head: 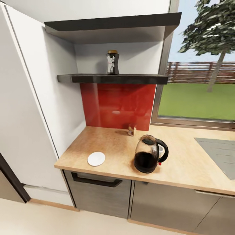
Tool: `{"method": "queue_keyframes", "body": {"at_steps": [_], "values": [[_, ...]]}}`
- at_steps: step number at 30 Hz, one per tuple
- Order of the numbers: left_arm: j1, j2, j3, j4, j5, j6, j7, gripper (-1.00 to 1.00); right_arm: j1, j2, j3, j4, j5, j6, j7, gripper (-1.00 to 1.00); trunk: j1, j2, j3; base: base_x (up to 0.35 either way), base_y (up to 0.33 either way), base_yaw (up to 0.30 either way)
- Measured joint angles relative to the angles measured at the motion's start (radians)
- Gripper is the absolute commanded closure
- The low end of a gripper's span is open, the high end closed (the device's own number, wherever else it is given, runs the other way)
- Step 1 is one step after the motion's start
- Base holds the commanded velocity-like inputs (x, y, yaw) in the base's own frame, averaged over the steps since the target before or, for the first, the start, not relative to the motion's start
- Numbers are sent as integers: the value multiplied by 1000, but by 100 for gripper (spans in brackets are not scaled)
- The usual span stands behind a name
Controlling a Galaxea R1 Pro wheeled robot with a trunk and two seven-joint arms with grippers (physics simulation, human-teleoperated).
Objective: Set up a coffee station on the kitchen countertop: keep the coffee maker on the countertop, move the bottle of coffee from the kitchen shelf to the counter next to the coffee maker, place a paper coffee filter on top of the coffee maker, put the saucer next to the coffee maker with the coffee cup on the saucer, and place the electric kettle next to the coffee maker.
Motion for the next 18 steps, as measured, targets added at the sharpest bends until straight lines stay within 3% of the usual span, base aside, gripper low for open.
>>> {"method": "queue_keyframes", "body": {"at_steps": [13, 18], "values": [[0, 1, 1, 0, 0, -1, 0, -100, 0, 1, 0, 0, 0, 0, 0, -100, 0, 0, 0, -11, 9, -267], [0, 1, 1, 0, 0, -1, 0, -100, 0, 2, 0, 0, 0, 0, -1, -100, 0, 0, 0, -185, 0, -220]]}}
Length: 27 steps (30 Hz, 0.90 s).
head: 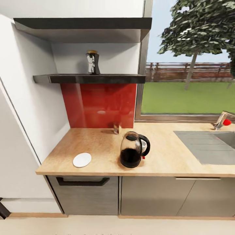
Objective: Set up a coffee station on the kitchen countertop: keep the coffee maker on the countertop, move the bottle of coffee from the kitchen shelf to the counter next to the coffee maker, place a paper coffee filter on top of the coffee maker, put the saucer next to the coffee maker with the coffee cup on the saucer, and place the electric kettle next to the coffee maker.
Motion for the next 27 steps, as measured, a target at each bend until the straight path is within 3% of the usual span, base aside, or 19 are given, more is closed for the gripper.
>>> {"method": "queue_keyframes", "body": {"at_steps": [4, 9, 18, 19, 21, 27], "values": [[0, -1, 0, 0, 1, 0, 0, -100, 0, 0, 1, 0, 10, 0, -1, -100, 0, 0, 0, -141, 0, -45], [0, -3, -2, -2, -5, 0, 0, -100, 0, 0, 2, 0, 99, -1, -2, -100, 0, 0, 0, -20, 0, -6], [-12, 4, -9, -33, -12, -32, -5, -100, 0, 1, -3, 0, 120, -3, -4, -100, 0, 0, 0, -1, 0, 0], [-13, 6, -9, -52, -13, -62, -6, -100, 0, 1, -4, 0, 120, -3, -4, -100, 0, 0, 0, 0, 0, 0], [-17, 10, -9, -114, -12, -208, -9, -100, 0, 2, -4, 1, 120, -3, -3, -100, 0, 0, 0, 0, 0, -87], [-42, 16, -4, -239, -12, -448, -11, -100, 0, 3, -4, 0, 120, -3, -4, -100, 0, 0, 0, 0, 0, -75]]}}
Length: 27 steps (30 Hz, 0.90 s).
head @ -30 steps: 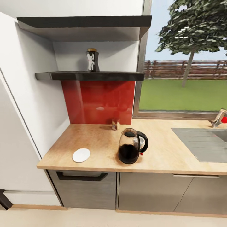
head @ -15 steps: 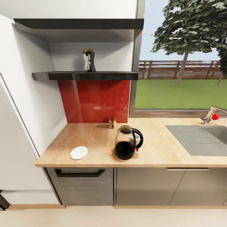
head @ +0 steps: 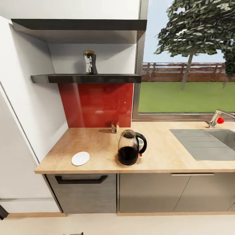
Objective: Set up a coffee station on the kitchen countertop: keep the coffee maker on the countertop, move the bottle of coffee from the kitchen shelf to the counter next to the coffee maker, place a paper coffee filter on top of the coffee maker, put the saucer next to the coffee maker with the coffee cup on the saucer, and place the electric kettle next to the coffee maker.
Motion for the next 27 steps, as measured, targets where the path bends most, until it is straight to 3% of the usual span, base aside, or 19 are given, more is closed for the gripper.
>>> {"method": "queue_keyframes", "body": {"at_steps": [4, 6, 9, 16, 27], "values": [[-38, 15, 4, -79, 2, -107, 1, -100, 0, 0, 0, 0, 0, 0, 0, -100, 0, 0, 1, 0, 0, -96], [-102, 32, 15, -178, 10, -177, 1, -100, 0, 0, 0, -1, 0, 0, 0, -100, 0, 0, 2, 0, 0, -10], [-139, 33, 29, -215, 10, -183, 1, -100, 0, 0, 0, -1, 0, 0, 0, -100, 0, 0, 2, 0, 0, -4], [-149, 33, 42, -248, 7, -186, 1, -100, 0, 1, 1, -1, 0, 0, 0, -100, 0, 0, 2, -26, 0, 0], [-147, 34, 91, -251, 3, -186, 0, -100, 0, 2, 1, 0, 0, 0, 0, -100, 0, 0, 2, -257, 48, 0]]}}
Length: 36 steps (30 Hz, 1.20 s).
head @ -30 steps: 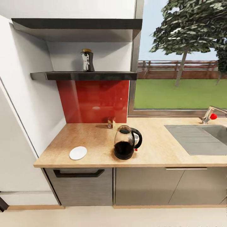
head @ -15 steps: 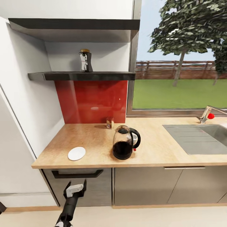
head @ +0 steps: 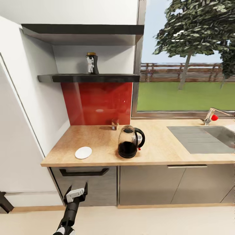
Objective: Set up a coffee station on the kitchen countertop: keep the coffee maker on the countertop, move the bottle of coffee from the kitchen shelf to the counter next to the coffee maker, place a paper coffee filter on top of the coffee maker, put the saucer next to the coffee maker with the coffee cup on the saucer, and place the electric kettle next to the coffee maker.
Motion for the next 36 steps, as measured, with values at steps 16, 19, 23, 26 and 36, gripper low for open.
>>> {"method": "queue_keyframes", "body": {"at_steps": [16, 19, 23, 26, 36], "values": [[-4, 27, 7, -442, -7, 45, -1, -100, 0, 0, 0, 0, 0, 0, 0, -100, 0, 0, 0, -22, 5, 0], [-5, 31, 23, -643, -8, 204, 29, -100, 0, 0, 0, 0, 0, 0, 0, -100, 0, 0, 0, 0, 0, 0], [-21, 26, 124, -830, -68, 386, 60, -100, 0, 0, 0, 0, 0, 0, 0, -100, 0, 0, 0, 0, 0, 0], [-77, 14, 191, -980, -119, 599, 77, -100, 0, 0, 0, 0, 0, 0, 0, -100, 0, 0, 0, 0, 0, 0], [-502, 0, 208, -1059, -113, 1033, 217, -100, 0, 0, 0, 2, 1, 0, 0, -100, 0, 0, 0, 0, 0, 0]]}}
